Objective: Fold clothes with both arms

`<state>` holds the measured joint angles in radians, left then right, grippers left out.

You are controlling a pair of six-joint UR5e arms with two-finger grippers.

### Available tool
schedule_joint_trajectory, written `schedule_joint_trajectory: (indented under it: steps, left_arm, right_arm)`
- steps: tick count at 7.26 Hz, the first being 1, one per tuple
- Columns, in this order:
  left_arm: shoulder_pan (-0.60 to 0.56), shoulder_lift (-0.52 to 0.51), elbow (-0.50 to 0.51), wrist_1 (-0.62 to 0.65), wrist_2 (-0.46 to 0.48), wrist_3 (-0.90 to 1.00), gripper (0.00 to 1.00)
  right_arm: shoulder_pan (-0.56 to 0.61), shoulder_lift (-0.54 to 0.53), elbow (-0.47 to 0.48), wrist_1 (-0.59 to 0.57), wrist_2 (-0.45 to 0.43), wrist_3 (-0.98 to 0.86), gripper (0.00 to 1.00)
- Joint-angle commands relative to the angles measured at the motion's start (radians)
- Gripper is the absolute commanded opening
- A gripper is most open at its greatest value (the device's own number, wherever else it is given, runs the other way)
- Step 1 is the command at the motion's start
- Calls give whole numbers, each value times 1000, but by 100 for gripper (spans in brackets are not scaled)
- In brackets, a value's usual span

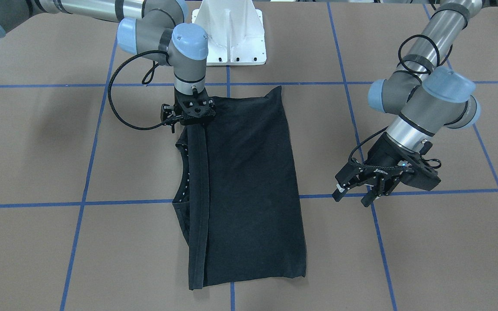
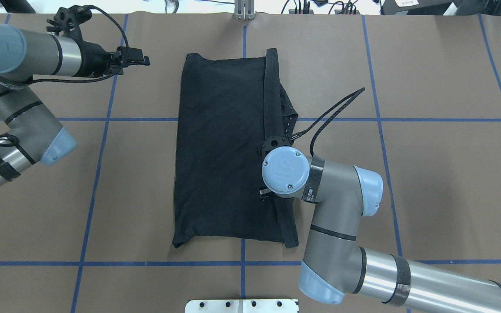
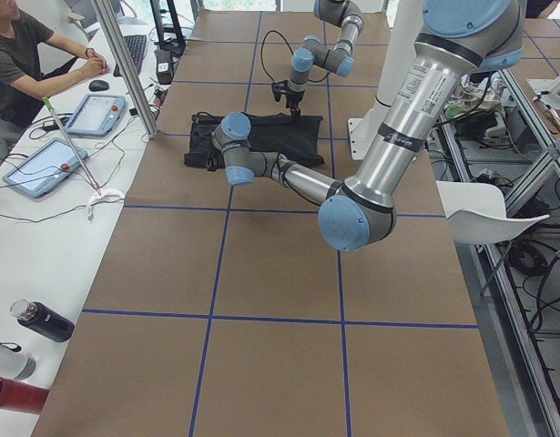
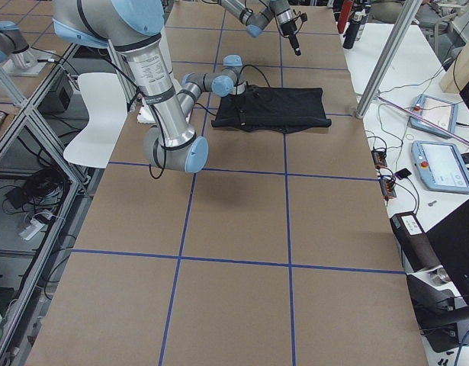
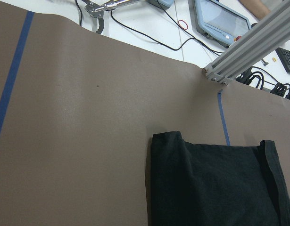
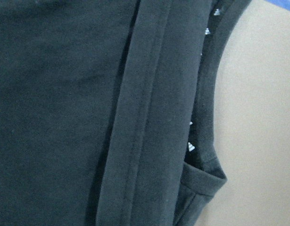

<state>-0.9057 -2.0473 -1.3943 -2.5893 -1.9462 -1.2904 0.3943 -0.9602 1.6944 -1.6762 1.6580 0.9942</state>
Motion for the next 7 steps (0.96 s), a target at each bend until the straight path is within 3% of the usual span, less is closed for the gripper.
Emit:
schedule_joint_trajectory:
  steps: [1,7]
  left_arm:
    - [23,-1,3,2,4,-7,100]
    - [39,-5,8,-2,7,-9,100]
  right_arm:
    - [37,-34,33,-2,43,0,99]
    - [95,-182,146,-2,115,0,99]
